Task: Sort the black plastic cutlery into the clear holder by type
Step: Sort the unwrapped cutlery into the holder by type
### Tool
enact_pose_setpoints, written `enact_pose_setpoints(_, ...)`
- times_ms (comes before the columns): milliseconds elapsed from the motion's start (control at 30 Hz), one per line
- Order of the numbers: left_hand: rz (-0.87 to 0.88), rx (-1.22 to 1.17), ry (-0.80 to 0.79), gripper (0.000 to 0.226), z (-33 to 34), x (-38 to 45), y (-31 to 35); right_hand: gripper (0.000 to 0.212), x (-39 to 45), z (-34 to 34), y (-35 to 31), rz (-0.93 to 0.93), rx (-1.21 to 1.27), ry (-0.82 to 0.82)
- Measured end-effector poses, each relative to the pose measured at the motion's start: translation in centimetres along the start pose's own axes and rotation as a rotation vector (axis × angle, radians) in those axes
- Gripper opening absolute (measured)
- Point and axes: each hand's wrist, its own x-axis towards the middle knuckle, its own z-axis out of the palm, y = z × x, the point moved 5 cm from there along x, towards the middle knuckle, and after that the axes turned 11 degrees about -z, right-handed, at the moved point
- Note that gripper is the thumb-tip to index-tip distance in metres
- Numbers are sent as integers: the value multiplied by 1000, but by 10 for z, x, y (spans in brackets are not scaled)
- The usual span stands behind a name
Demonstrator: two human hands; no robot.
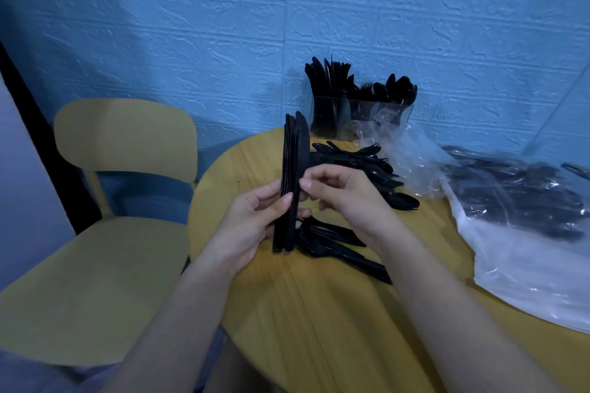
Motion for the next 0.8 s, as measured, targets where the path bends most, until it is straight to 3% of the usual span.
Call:
enact_pose_setpoints(300,-23,11,-36,35,1,0,-2,1,3,1,2,-90,-228,47)
enact_pose_setpoints(433,-14,8,29,28,-4,2,-2,9,2,-32,5,-75,-662,86)
enact_pose_setpoints(567,2,-34,106,25,-10,3,-1,25,-5,-63,35,85,-1027,-46)
enact_pose_setpoints(800,-8,-1,115,26,-10,3,-1,20,-6,-56,40,95,-1045,-225)
